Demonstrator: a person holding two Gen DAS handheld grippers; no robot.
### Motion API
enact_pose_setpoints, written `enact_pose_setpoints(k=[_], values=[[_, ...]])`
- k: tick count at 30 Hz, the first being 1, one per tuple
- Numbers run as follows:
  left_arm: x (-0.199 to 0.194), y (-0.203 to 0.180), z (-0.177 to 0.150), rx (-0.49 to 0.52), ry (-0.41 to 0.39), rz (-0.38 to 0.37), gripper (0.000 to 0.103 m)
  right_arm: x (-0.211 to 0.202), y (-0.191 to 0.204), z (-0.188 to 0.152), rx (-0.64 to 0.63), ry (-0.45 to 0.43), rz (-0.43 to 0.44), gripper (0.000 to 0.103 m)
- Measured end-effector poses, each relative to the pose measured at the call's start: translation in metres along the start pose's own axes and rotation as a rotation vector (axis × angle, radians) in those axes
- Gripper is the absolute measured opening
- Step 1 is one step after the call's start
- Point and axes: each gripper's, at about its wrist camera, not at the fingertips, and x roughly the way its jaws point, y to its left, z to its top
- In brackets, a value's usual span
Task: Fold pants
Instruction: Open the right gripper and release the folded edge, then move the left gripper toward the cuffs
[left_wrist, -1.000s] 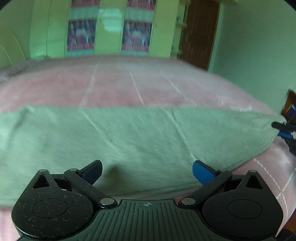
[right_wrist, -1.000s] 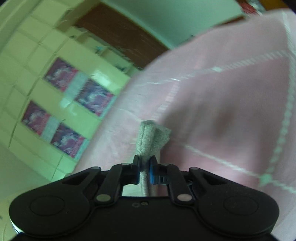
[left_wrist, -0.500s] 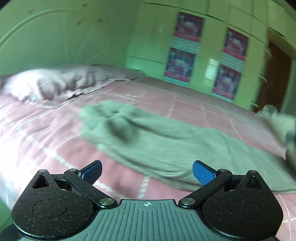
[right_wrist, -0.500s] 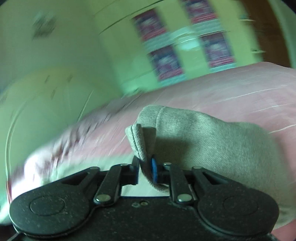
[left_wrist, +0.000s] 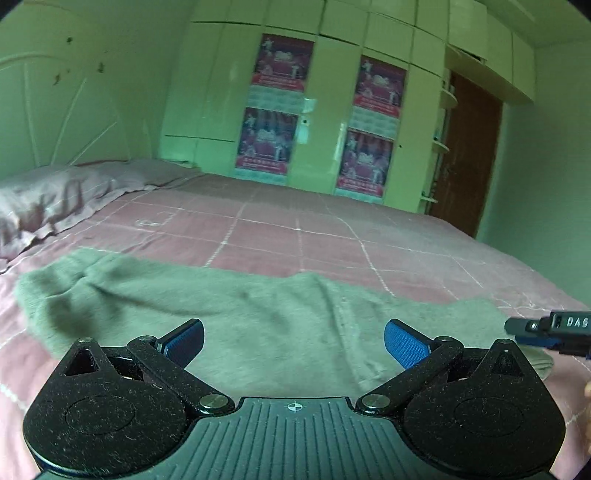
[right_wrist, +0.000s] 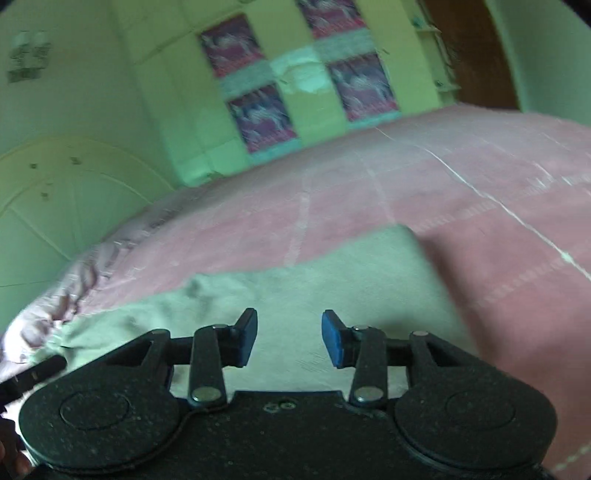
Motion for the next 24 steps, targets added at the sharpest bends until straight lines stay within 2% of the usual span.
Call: enact_pose_setpoints(k=[1, 2, 3, 4, 5, 7, 9, 10, 11, 12, 13, 15, 17, 18, 19, 20, 22, 23, 24], values=[[0.013, -0.015, 0.002, 0.016, 0.020, -0.006, 0.103, 0.015, -0.013, -0.008, 0.035, 0.084, -0.022, 0.029], [0.027, -0.032, 0.002, 0.049, 0.056, -0.001, 0.103, 0.021, -0.022, -0.011, 0.064, 0.113, -0.006, 0.029], [0.046, -0.044, -0.002, 0.098, 0.132, 0.020, 0.103, 0.016, -0.025, -0.008, 0.085, 0.093, 0.014, 0.029], [0.069, -0.053, -0.011, 0.134, 0.279, 0.036, 0.103, 0.011, -0.027, -0.001, 0.100, 0.082, 0.028, 0.030], [0.076, -0.051, -0.018, 0.109, 0.307, 0.015, 0.103, 0.005, -0.028, 0.007, 0.099, 0.050, 0.041, 0.032], [0.066, -0.047, -0.012, 0.074, 0.241, 0.011, 0.103, -0.004, -0.030, 0.025, 0.068, -0.021, 0.038, 0.034], [0.065, -0.052, 0.001, 0.114, 0.193, 0.059, 0.103, 0.003, -0.039, 0.044, 0.067, -0.025, 0.025, 0.033], [0.069, -0.053, 0.006, 0.118, 0.179, 0.067, 0.103, 0.014, -0.044, 0.050, 0.060, 0.004, -0.010, 0.026], [0.080, -0.053, 0.010, 0.121, 0.207, 0.081, 0.103, 0.031, -0.049, 0.052, 0.047, 0.065, -0.072, 0.011], [0.098, -0.052, 0.010, 0.121, 0.283, 0.104, 0.103, 0.055, -0.055, 0.050, 0.043, 0.167, -0.127, 0.003], [0.113, -0.049, 0.008, 0.108, 0.351, 0.098, 0.103, 0.071, -0.061, 0.047, 0.047, 0.239, -0.131, 0.000], [0.117, -0.045, 0.021, 0.082, 0.330, 0.114, 0.103, 0.069, -0.061, 0.058, 0.038, 0.203, -0.116, 0.000], [0.118, -0.052, 0.038, 0.141, 0.243, 0.137, 0.103, 0.057, -0.055, 0.074, -0.004, 0.095, -0.097, 0.000], [0.124, -0.056, 0.045, 0.160, 0.223, 0.139, 0.103, 0.059, -0.053, 0.081, -0.013, 0.067, -0.102, 0.002], [0.135, -0.059, 0.050, 0.158, 0.237, 0.132, 0.103, 0.067, -0.055, 0.088, 0.000, 0.064, -0.106, 0.006], [0.150, -0.060, 0.052, 0.139, 0.277, 0.121, 0.103, 0.079, -0.057, 0.091, 0.018, 0.086, -0.107, 0.010], [0.182, -0.056, 0.039, 0.103, 0.408, 0.102, 0.103, 0.114, -0.066, 0.088, 0.052, 0.223, -0.126, 0.010], [0.183, -0.052, 0.036, 0.073, 0.404, 0.098, 0.103, 0.120, -0.068, 0.086, 0.071, 0.256, -0.113, 0.010], [0.176, -0.052, 0.039, 0.045, 0.398, 0.096, 0.103, 0.112, -0.065, 0.087, 0.069, 0.226, -0.117, 0.011]])
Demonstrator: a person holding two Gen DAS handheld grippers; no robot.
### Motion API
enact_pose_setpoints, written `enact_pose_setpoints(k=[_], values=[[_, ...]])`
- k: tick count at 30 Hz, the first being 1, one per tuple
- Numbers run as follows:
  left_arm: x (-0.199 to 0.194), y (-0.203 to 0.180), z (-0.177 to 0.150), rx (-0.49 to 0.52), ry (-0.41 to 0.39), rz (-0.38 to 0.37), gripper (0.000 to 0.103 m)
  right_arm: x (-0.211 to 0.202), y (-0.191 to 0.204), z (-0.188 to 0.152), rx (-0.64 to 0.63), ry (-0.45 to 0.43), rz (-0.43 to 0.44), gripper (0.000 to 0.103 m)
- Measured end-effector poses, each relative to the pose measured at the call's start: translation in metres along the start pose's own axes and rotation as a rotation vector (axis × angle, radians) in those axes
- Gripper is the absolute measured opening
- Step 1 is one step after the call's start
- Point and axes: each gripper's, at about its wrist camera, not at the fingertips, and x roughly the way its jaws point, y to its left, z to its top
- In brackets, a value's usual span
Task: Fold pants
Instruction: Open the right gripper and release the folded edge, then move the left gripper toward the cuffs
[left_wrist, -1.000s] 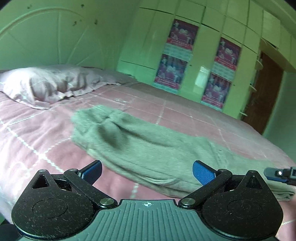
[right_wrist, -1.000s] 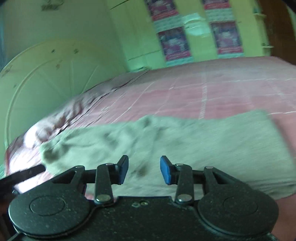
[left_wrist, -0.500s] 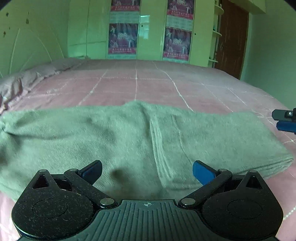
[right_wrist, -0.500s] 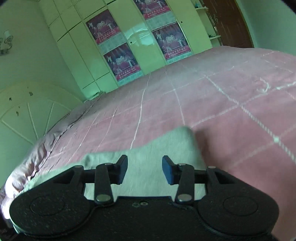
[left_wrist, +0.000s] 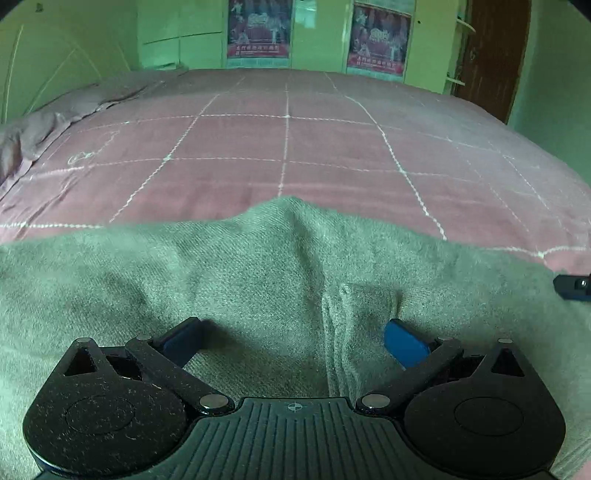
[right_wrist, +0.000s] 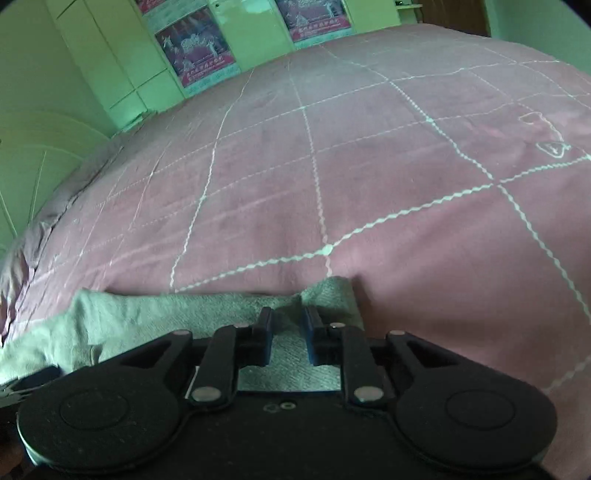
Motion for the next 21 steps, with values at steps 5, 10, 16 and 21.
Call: enact_pose_setpoints(k=[5, 10, 16, 21], values=[[-0.107, 0.046, -0.052, -0.062, -0.242, -0.147, 0.103, -0.070, 0.008, -0.040, -0.080, -0.190, 0.110, 0.020], [-0.179, 0.135, -0.112, -0.162, -0.298, -0.027, 0.103, -0.094, 0.004, -0.087, -0.058, -0.190, 0.128, 0.021], [-0.135, 0.227, -0.119, -0.419, -0.208, -0.039, 0.103, -0.100, 0.014, -0.096, -0.001, -0.179, 0.138, 0.023], [-0.074, 0.283, -0.123, -0.697, -0.236, -0.248, 0.103, -0.110, 0.027, -0.101, -0.030, -0.177, 0.134, 0.029]])
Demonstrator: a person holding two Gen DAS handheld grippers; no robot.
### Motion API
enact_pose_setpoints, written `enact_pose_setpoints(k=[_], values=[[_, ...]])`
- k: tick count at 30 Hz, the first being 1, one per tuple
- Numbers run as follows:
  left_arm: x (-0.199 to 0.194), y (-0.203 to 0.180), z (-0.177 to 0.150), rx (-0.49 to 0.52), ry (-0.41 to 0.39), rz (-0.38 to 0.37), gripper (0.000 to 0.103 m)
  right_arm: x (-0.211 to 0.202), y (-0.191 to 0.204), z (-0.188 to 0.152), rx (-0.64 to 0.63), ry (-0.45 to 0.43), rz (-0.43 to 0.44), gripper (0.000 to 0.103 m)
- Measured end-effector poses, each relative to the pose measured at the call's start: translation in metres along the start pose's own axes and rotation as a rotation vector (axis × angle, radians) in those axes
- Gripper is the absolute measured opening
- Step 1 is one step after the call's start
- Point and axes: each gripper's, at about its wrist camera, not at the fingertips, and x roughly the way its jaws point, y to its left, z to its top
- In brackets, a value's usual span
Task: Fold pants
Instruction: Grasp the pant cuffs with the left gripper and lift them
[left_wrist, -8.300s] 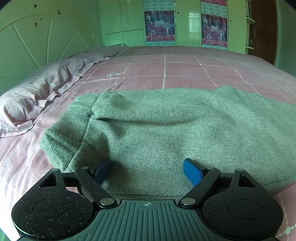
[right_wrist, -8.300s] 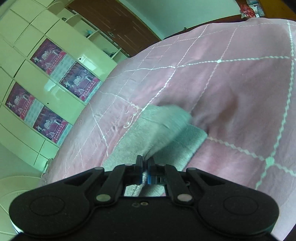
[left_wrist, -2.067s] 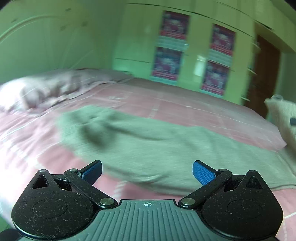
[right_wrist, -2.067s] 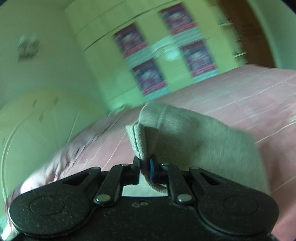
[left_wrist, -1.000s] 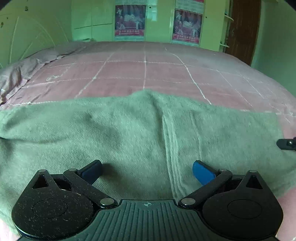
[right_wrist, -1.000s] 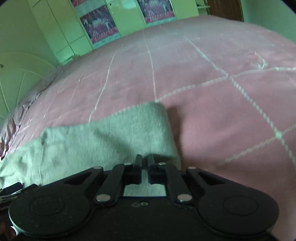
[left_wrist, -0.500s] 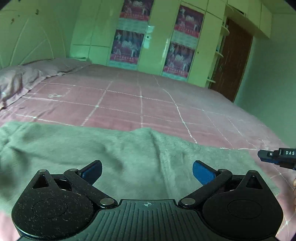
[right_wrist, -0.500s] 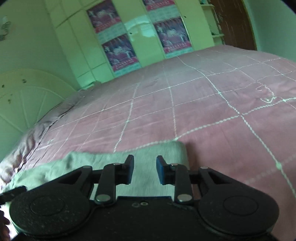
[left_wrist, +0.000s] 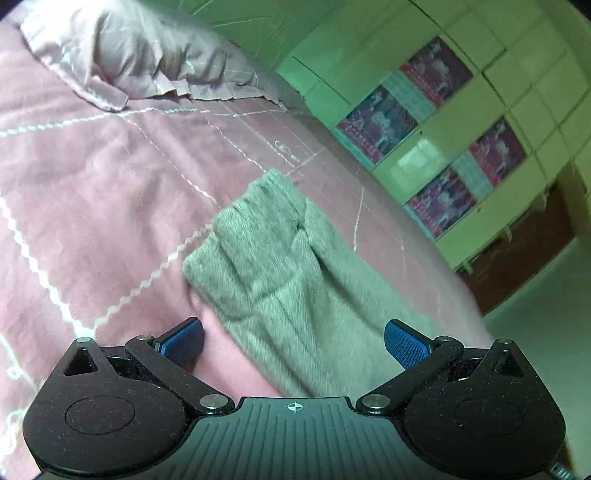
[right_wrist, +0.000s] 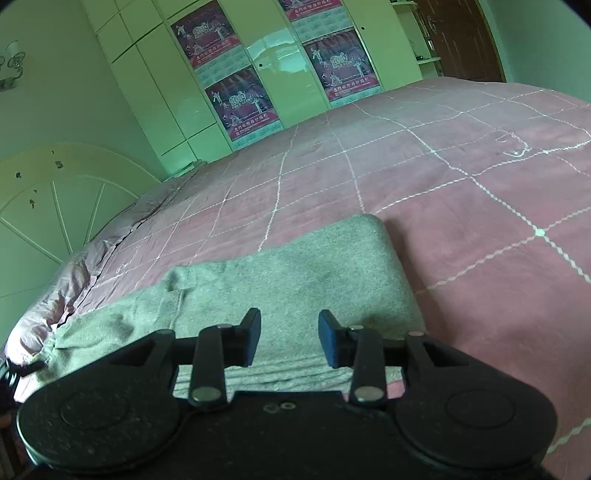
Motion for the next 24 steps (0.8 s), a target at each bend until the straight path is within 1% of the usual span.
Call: enact_pose_setpoints(k=[1, 2, 4, 5, 6, 7, 8, 9, 10, 12, 13, 14, 15, 16, 17, 18, 19, 20, 22, 24], values=[[0.011, 0.006, 0.005, -0.034, -0.004, -0.034, 0.103, 0.000, 0.002, -0.002, -0.002, 0.005, -0.003, 0.029], [0.020, 0.009, 0.011, -0.045, -0.005, -0.059, 0.103, 0.000, 0.004, -0.004, -0.005, 0.011, -0.009, 0.029], [0.032, 0.010, 0.018, -0.062, -0.011, -0.084, 0.103, 0.003, 0.014, -0.007, -0.019, 0.025, -0.009, 0.029], [0.034, 0.007, 0.018, -0.056, -0.024, -0.081, 0.083, 0.005, 0.020, -0.007, -0.029, 0.031, -0.003, 0.029], [0.033, 0.005, 0.018, -0.037, -0.043, -0.050, 0.045, 0.007, 0.029, -0.008, -0.046, 0.036, 0.008, 0.029], [0.032, 0.008, 0.017, -0.051, -0.051, -0.014, 0.035, 0.010, 0.040, -0.008, -0.069, 0.039, 0.024, 0.029], [0.030, 0.012, 0.015, -0.086, -0.065, -0.031, 0.035, 0.014, 0.052, -0.008, -0.104, 0.047, 0.047, 0.030], [0.030, 0.017, 0.014, -0.094, -0.089, -0.057, 0.035, 0.019, 0.066, -0.009, -0.148, 0.059, 0.061, 0.030], [0.028, 0.019, 0.013, -0.080, -0.100, -0.058, 0.035, 0.024, 0.081, -0.011, -0.200, 0.068, 0.073, 0.032], [0.026, 0.024, 0.009, -0.085, -0.105, -0.065, 0.035, 0.034, 0.112, -0.018, -0.304, 0.070, 0.111, 0.042], [0.027, 0.026, 0.008, -0.087, -0.100, -0.068, 0.035, 0.038, 0.125, -0.023, -0.353, 0.061, 0.114, 0.052], [0.027, 0.030, 0.008, -0.090, -0.091, -0.073, 0.035, 0.041, 0.139, -0.030, -0.412, 0.050, 0.109, 0.059], [0.029, 0.031, 0.009, -0.100, -0.085, -0.078, 0.035, 0.047, 0.152, -0.040, -0.502, 0.057, 0.076, 0.060], [0.027, 0.033, 0.010, -0.105, -0.078, -0.081, 0.035, 0.061, 0.164, -0.054, -0.625, 0.122, 0.016, 0.057], [0.029, 0.032, 0.012, -0.100, -0.073, -0.077, 0.036, 0.078, 0.174, -0.074, -0.757, 0.187, -0.060, 0.058], [0.027, 0.031, 0.014, -0.085, -0.067, -0.074, 0.036, 0.078, 0.178, -0.086, -0.810, 0.131, -0.078, 0.058], [0.023, 0.029, 0.013, -0.074, -0.065, -0.070, 0.036, 0.078, 0.179, -0.088, -0.807, 0.118, -0.089, 0.058], [0.023, 0.030, 0.014, -0.075, -0.063, -0.071, 0.036, 0.078, 0.178, -0.083, -0.766, 0.128, -0.087, 0.057], [0.021, 0.030, 0.014, -0.080, -0.061, -0.067, 0.036, 0.075, 0.174, -0.075, -0.714, 0.135, -0.063, 0.057], [0.022, 0.029, 0.015, -0.084, -0.061, -0.056, 0.036, 0.072, 0.171, -0.071, -0.713, 0.136, -0.040, 0.058]])
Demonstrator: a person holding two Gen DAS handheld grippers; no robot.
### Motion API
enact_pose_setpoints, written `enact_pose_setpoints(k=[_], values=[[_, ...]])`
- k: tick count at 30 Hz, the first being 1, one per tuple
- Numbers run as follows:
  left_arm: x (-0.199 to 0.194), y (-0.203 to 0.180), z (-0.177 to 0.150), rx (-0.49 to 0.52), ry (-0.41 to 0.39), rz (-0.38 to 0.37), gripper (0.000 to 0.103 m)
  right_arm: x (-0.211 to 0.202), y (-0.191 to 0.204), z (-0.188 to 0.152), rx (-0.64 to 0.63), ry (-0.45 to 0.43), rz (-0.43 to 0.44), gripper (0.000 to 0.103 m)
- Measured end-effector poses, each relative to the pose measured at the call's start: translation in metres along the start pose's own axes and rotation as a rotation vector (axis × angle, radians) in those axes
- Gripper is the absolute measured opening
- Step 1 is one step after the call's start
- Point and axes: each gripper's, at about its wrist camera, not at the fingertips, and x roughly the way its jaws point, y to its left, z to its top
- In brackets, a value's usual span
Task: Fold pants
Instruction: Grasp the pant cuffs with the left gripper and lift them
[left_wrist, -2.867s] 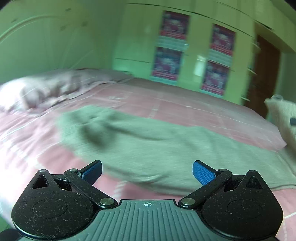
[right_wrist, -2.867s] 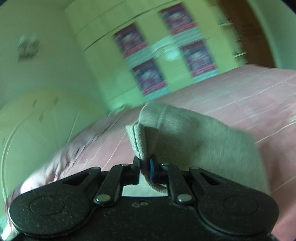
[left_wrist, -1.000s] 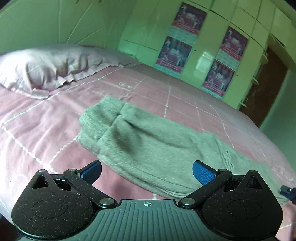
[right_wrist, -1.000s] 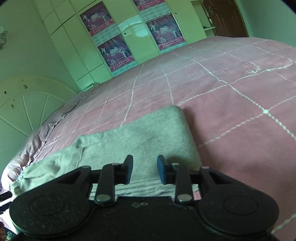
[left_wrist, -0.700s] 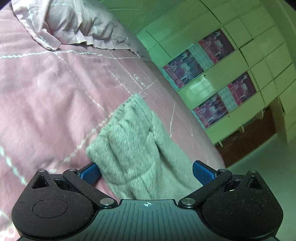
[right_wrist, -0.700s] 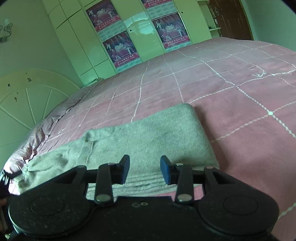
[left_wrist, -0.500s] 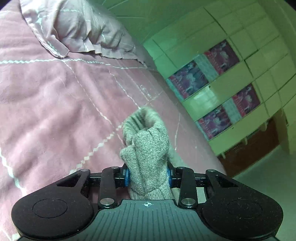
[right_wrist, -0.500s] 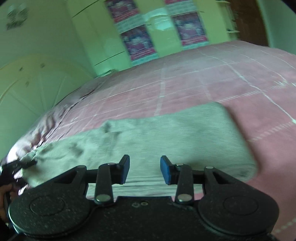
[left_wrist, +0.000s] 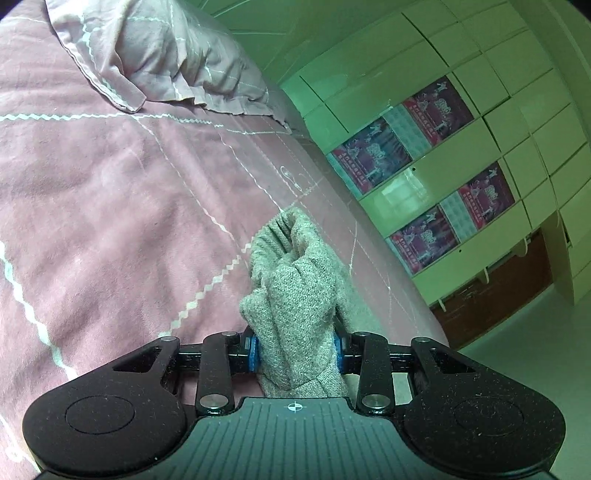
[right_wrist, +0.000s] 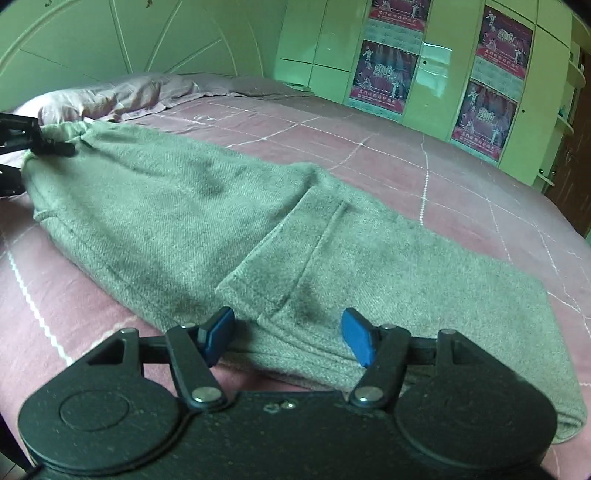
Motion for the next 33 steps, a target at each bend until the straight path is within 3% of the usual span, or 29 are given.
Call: enact_pose_setpoints(k=[2, 4, 7, 12, 13, 15, 16, 22, 26, 31, 33], values=[[0.000, -0.002, 0.001, 0.001, -0.003, 0.012, 0.036, -0.010, -0.006, 0.004, 0.033, -0.021, 0.014, 0.064], [-0.001, -0.005, -0.001, 0.006, -0.004, 0.022, 0.036, -0.023, -0.012, -0.001, 0.096, -0.096, 0.004, 0.071], [-0.001, -0.004, 0.000, 0.013, 0.003, 0.031, 0.037, -0.004, -0.007, -0.010, 0.025, -0.009, 0.010, 0.074], [-0.003, -0.014, 0.002, 0.056, -0.001, 0.057, 0.037, -0.004, -0.009, -0.005, 0.033, -0.007, 0.009, 0.072], [-0.007, -0.025, 0.002, 0.102, -0.013, 0.061, 0.037, -0.014, -0.015, -0.003, 0.073, -0.046, 0.024, 0.064], [-0.017, -0.053, 0.004, 0.202, -0.035, 0.052, 0.037, -0.044, -0.041, -0.006, 0.210, -0.188, 0.070, 0.074], [-0.022, -0.070, 0.005, 0.254, -0.049, 0.044, 0.037, -0.052, -0.054, -0.008, 0.262, -0.218, 0.070, 0.080], [-0.020, -0.187, -0.005, 0.494, -0.077, -0.004, 0.037, -0.079, -0.162, -0.043, 0.675, -0.255, -0.007, 0.074], [-0.001, -0.268, -0.043, 0.645, -0.065, -0.080, 0.037, -0.100, -0.215, -0.072, 0.849, -0.308, -0.040, 0.074], [0.035, -0.358, -0.133, 0.792, 0.035, -0.205, 0.037, -0.119, -0.260, -0.114, 1.027, -0.365, -0.079, 0.074], [0.054, -0.381, -0.182, 0.801, 0.136, -0.279, 0.054, -0.125, -0.276, -0.133, 1.111, -0.390, -0.090, 0.074]])
